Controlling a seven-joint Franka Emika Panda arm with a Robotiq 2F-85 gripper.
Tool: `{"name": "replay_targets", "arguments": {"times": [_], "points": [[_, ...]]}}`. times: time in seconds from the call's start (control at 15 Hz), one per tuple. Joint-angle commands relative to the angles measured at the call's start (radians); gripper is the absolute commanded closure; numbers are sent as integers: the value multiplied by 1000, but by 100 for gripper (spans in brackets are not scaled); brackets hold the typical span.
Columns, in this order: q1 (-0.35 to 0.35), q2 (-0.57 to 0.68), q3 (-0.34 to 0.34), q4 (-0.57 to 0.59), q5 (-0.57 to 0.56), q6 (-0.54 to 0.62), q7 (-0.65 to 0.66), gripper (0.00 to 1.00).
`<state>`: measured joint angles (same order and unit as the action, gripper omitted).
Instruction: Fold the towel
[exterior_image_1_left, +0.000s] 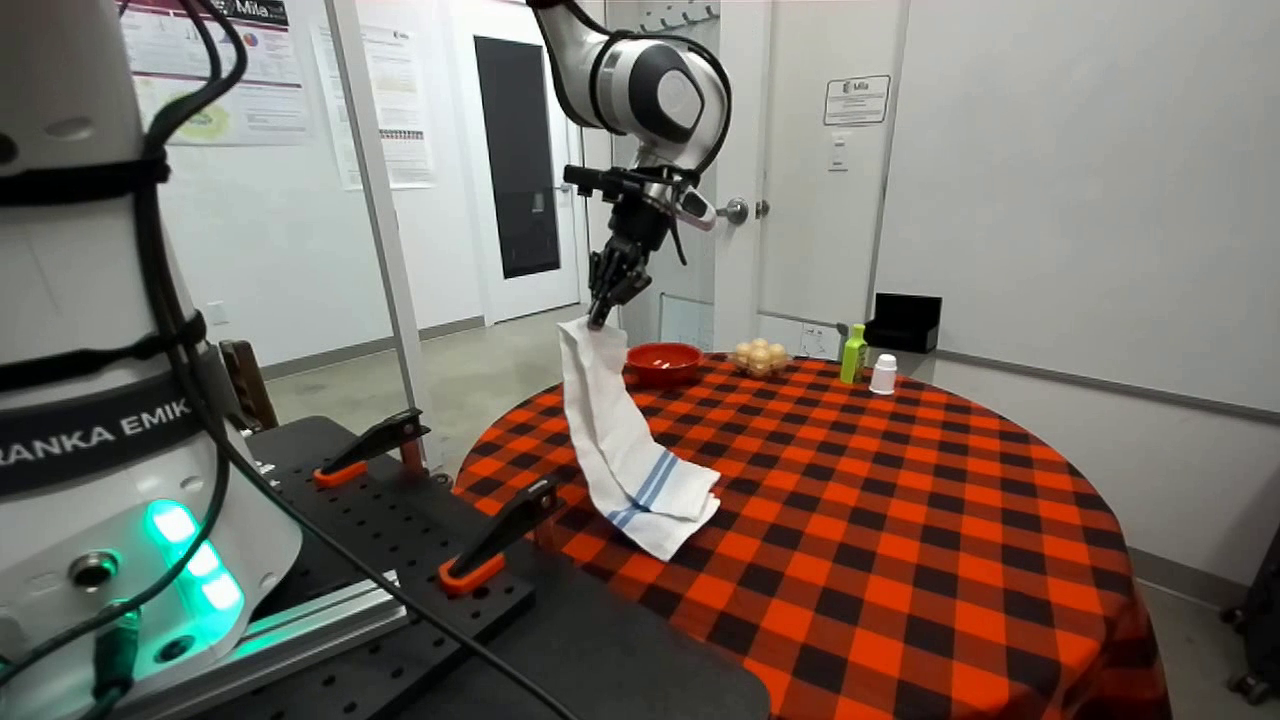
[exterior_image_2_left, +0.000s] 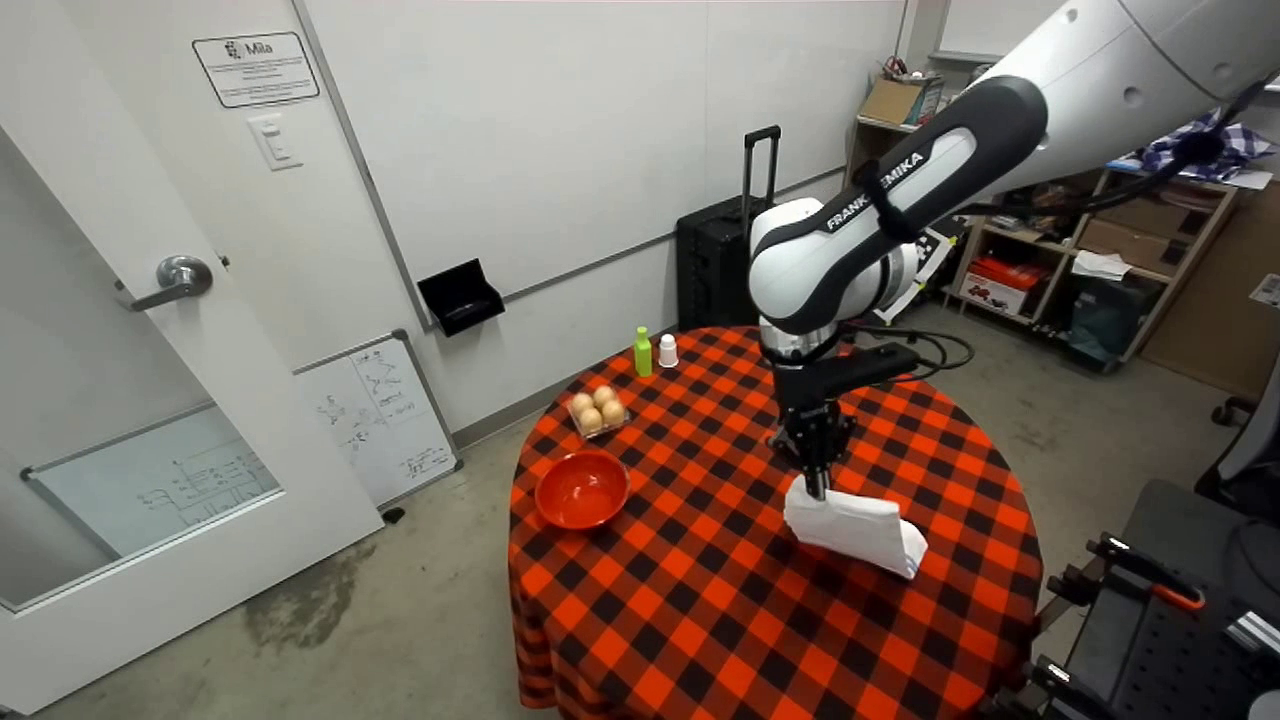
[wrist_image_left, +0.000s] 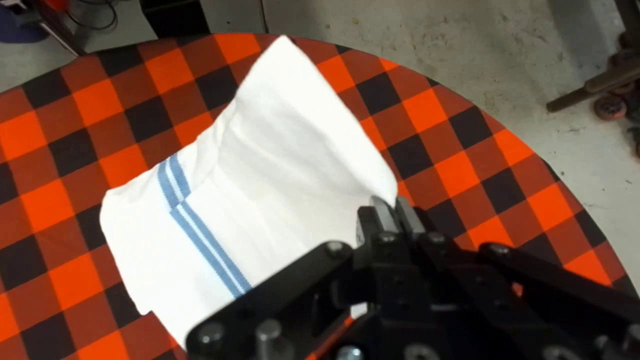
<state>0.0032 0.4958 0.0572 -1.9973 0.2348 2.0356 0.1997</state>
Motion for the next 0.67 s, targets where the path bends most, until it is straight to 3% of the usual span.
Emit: {"name": "replay_targets", "arguments": {"times": [0.0, 0.33, 0.6], "points": [[70, 128, 17, 153, 4, -62, 66, 99], [161, 274, -4, 303, -30, -33, 176, 99], [168, 336, -49, 361, -35, -4, 245, 99]]}}
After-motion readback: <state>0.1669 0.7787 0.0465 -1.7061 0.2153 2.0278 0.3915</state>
